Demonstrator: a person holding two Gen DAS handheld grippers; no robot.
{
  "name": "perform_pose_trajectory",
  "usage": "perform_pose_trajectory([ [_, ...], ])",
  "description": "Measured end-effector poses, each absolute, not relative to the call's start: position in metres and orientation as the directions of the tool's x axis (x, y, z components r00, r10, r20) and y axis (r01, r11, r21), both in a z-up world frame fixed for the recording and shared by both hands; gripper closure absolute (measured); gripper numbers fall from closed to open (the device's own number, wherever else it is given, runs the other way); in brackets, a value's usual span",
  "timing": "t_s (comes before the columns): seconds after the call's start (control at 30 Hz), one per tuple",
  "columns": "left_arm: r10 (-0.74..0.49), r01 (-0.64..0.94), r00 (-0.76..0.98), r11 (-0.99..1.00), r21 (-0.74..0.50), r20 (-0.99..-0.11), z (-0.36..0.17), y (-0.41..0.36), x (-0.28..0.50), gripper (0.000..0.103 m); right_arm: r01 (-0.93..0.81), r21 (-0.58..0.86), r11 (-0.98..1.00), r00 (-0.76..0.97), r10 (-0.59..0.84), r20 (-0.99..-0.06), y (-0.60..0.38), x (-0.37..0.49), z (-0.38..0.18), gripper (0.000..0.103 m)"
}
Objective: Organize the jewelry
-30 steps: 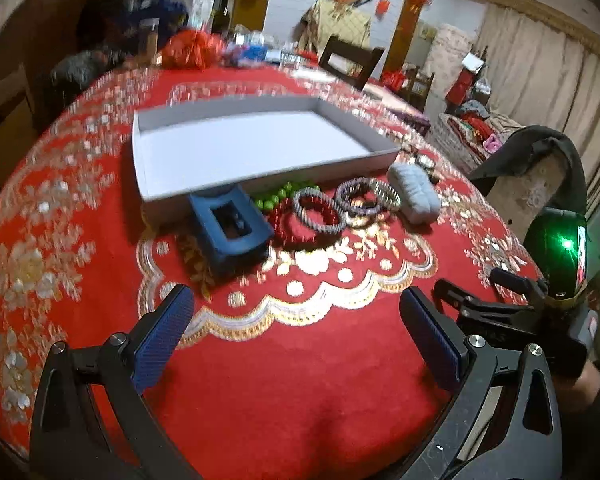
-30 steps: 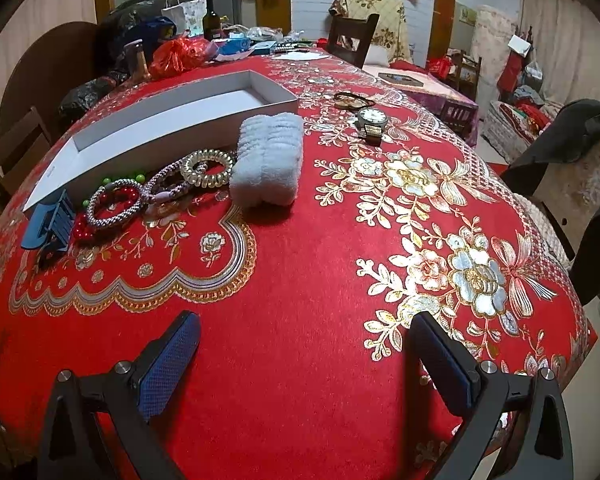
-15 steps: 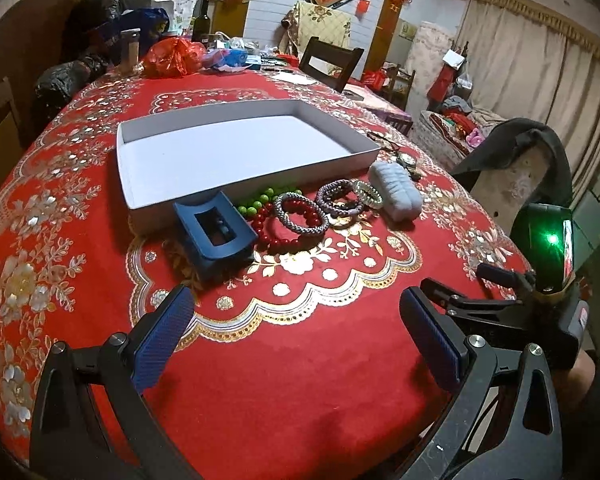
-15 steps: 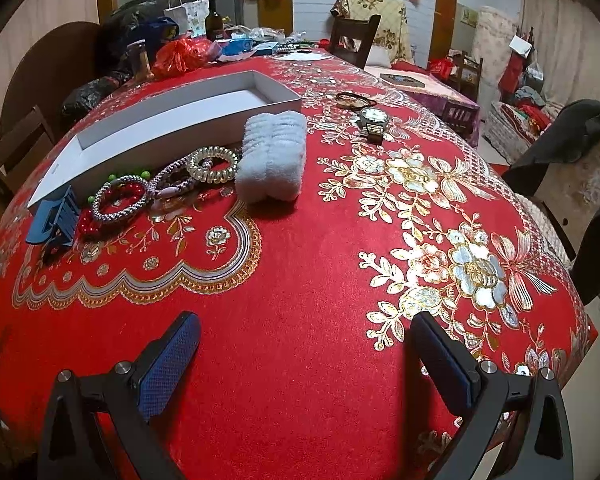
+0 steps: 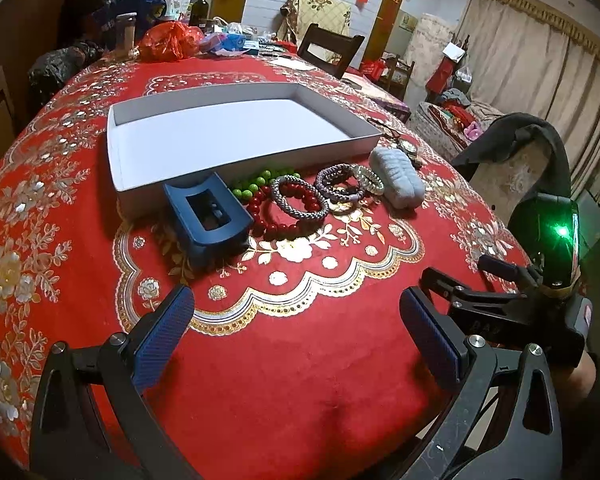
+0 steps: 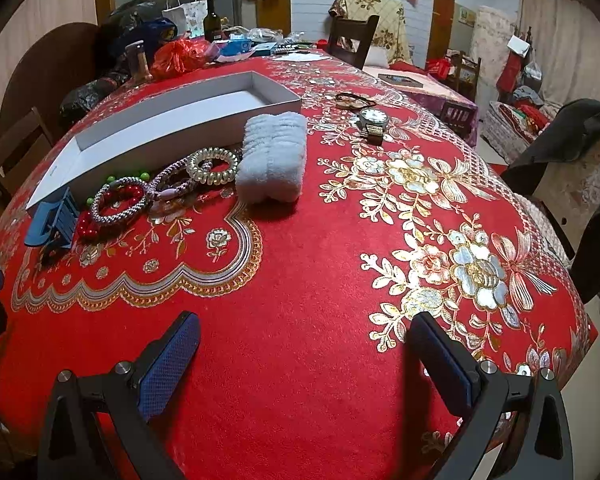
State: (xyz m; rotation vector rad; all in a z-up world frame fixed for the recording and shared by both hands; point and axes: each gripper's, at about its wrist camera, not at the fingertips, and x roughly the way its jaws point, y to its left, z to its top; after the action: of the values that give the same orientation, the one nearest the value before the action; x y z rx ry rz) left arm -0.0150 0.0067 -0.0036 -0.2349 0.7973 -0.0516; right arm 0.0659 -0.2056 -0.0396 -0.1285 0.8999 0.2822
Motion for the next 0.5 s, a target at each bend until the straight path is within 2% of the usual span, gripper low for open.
perform_pose_trajectory([
  [0.3, -0.068, -0.117, 0.723, 0.969, -0.219, -0.687, -0.004, 0.019, -0.014, 0.000, -0.294, 0.006, 0.956, 0.605, 0.191, -0.773, -0.206, 0.063, -0.040, 0.000],
  [0.4, -0.127, -0.093, 0.692, 0.960, -0.263, -0.710, -0.009, 0.019, -0.010, 0.000, -0.302, 0.007, 0.953, 0.597, 0.195, -0.778, -0.206, 0.064, -0.039, 0.000],
  [0.5, -0.131, -0.085, 0.683, 0.963, -0.256, -0.718, -0.012, 0.015, -0.009, 0.000, -0.302, 0.009, 0.953, 0.602, 0.198, -0.774, -0.207, 0.063, -0.039, 0.000],
])
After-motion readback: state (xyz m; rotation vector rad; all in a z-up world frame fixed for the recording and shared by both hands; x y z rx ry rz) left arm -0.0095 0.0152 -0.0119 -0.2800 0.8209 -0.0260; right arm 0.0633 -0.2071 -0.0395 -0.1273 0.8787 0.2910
